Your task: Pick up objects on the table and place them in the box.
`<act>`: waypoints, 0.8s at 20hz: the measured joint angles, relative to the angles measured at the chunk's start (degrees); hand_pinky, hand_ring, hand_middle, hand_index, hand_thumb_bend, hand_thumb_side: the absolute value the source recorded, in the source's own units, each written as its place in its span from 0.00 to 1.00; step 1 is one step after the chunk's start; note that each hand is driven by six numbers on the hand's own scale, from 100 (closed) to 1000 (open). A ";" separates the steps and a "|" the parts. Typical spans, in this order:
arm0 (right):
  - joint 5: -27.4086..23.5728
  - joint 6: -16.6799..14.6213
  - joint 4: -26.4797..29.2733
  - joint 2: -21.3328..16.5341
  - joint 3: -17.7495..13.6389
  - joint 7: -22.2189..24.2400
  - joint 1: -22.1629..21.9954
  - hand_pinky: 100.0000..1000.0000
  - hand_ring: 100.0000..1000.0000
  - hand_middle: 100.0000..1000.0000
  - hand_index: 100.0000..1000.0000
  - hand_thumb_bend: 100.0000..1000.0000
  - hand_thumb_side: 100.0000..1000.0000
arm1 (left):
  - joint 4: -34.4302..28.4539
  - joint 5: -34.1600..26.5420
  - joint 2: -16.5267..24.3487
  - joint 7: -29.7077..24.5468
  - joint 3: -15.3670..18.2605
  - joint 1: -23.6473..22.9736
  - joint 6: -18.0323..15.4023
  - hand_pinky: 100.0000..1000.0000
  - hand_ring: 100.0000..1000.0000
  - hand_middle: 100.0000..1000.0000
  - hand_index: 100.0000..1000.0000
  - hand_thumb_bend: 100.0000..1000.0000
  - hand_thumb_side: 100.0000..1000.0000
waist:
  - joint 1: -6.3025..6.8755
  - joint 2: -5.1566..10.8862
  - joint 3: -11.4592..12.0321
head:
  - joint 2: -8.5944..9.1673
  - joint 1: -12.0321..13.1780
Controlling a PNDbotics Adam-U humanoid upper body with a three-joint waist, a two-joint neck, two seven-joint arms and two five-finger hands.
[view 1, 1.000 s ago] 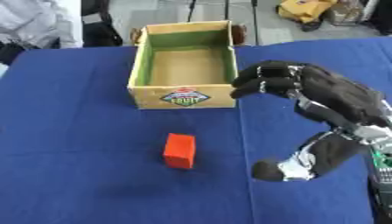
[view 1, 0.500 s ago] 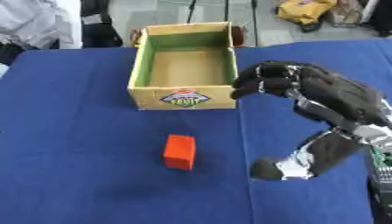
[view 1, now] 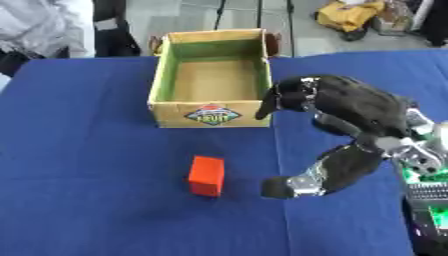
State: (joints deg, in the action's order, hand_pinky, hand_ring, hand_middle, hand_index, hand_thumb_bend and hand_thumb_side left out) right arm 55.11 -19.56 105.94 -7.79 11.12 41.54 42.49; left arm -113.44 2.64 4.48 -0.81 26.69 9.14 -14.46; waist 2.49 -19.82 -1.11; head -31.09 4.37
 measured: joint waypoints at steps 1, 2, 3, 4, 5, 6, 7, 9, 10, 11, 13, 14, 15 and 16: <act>0.70 0.61 0.00 0.00 0.28 0.62 0.11 0.65 0.72 0.65 0.74 0.74 1.00 | 0.00 0.00 0.00 0.01 0.00 0.00 0.01 0.39 0.54 0.63 0.93 0.50 0.98 | 0.00 0.00 0.00 | 0.00 0.00; 1.41 1.17 0.00 0.01 0.56 1.25 0.21 0.65 0.72 0.64 0.75 0.73 1.00 | 0.00 0.00 0.00 0.01 0.00 0.00 0.01 0.39 0.54 0.63 0.93 0.50 0.98 | 0.00 0.00 0.01 | 0.00 -0.01; 2.21 1.60 0.01 0.06 0.78 1.94 0.31 0.64 0.71 0.63 0.76 0.74 1.00 | 0.00 0.00 0.00 0.01 0.00 0.00 0.01 0.39 0.54 0.63 0.93 0.50 0.98 | 0.00 0.00 0.01 | 0.00 -0.02; 2.95 1.85 0.04 0.23 0.99 2.51 0.34 0.63 0.71 0.63 0.76 0.74 1.00 | 0.00 0.00 0.00 0.01 0.00 0.00 0.01 0.39 0.54 0.63 0.93 0.50 0.98 | -0.01 0.00 0.01 | 0.00 -0.04; 3.76 1.96 0.07 0.54 1.25 3.20 0.34 0.61 0.70 0.62 0.77 0.77 1.00 | 0.00 0.00 0.00 0.00 0.00 0.00 0.02 0.39 0.54 0.63 0.93 0.50 0.98 | -0.01 0.00 0.01 | 0.00 -0.05; 4.49 1.93 0.08 0.84 1.44 3.85 0.34 0.59 0.69 0.60 0.77 0.75 1.00 | 0.00 0.00 0.00 0.00 0.00 0.00 0.02 0.40 0.54 0.63 0.93 0.50 0.98 | -0.02 0.00 0.03 | 0.00 -0.07; 5.23 1.83 0.11 1.20 1.67 4.49 0.35 0.56 0.67 0.58 0.77 0.75 1.00 | 0.00 0.00 0.00 -0.01 0.00 0.00 0.02 0.40 0.54 0.63 0.93 0.50 0.98 | -0.02 0.00 0.04 | 0.00 -0.12; 6.81 1.62 0.36 1.99 1.84 5.70 0.35 0.52 0.63 0.56 0.76 0.75 1.00 | 0.00 0.00 0.00 -0.01 0.00 0.00 0.03 0.40 0.54 0.63 0.93 0.50 0.98 | -0.04 0.00 0.07 | 0.00 -0.22; 7.55 1.57 0.53 2.39 1.87 6.23 0.36 0.50 0.61 0.55 0.75 0.76 1.00 | 0.00 0.00 0.00 -0.01 0.00 0.00 0.03 0.40 0.54 0.63 0.93 0.50 0.98 | -0.04 0.00 0.08 | 0.00 -0.26; 8.34 1.69 0.82 2.79 1.85 6.61 0.36 0.49 0.60 0.55 0.75 0.76 1.00 | 0.00 0.00 0.00 -0.01 0.00 0.00 0.03 0.40 0.54 0.63 0.93 0.50 0.98 | -0.04 0.00 0.10 | 0.00 -0.28; 9.87 2.09 1.67 3.56 1.57 7.01 0.35 0.47 0.58 0.53 0.75 0.77 1.00 | 0.00 0.00 0.00 -0.01 0.00 0.00 0.03 0.40 0.54 0.63 0.93 0.50 0.98 | -0.04 0.00 0.11 | 0.01 -0.35; 10.64 2.18 2.03 3.88 1.47 7.10 0.33 0.46 0.58 0.53 0.74 0.77 1.00 | 0.00 0.00 0.00 -0.01 -0.01 0.00 0.03 0.40 0.54 0.63 0.93 0.50 0.98 | -0.04 0.00 0.12 | 0.02 -0.39; 11.38 2.19 2.36 4.17 1.29 7.11 0.30 0.45 0.58 0.53 0.74 0.77 1.00 | 0.00 0.00 0.00 -0.01 -0.01 0.01 0.02 0.40 0.54 0.63 0.93 0.50 0.98 | -0.04 0.00 0.14 | 0.11 -0.41; 12.14 2.18 2.62 4.47 1.22 7.10 0.25 0.45 0.57 0.54 0.74 0.78 1.00 | 0.00 -0.01 0.00 -0.02 -0.01 0.01 0.02 0.40 0.54 0.63 0.93 0.50 0.98 | -0.04 0.00 0.19 | 0.22 -0.42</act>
State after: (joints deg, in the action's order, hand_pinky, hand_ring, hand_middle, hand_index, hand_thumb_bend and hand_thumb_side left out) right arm 67.25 -17.38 108.56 -3.32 12.34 48.64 42.74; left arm -113.44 2.64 4.48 -0.83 26.68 9.15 -14.43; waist 2.45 -19.82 -0.93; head -30.87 3.95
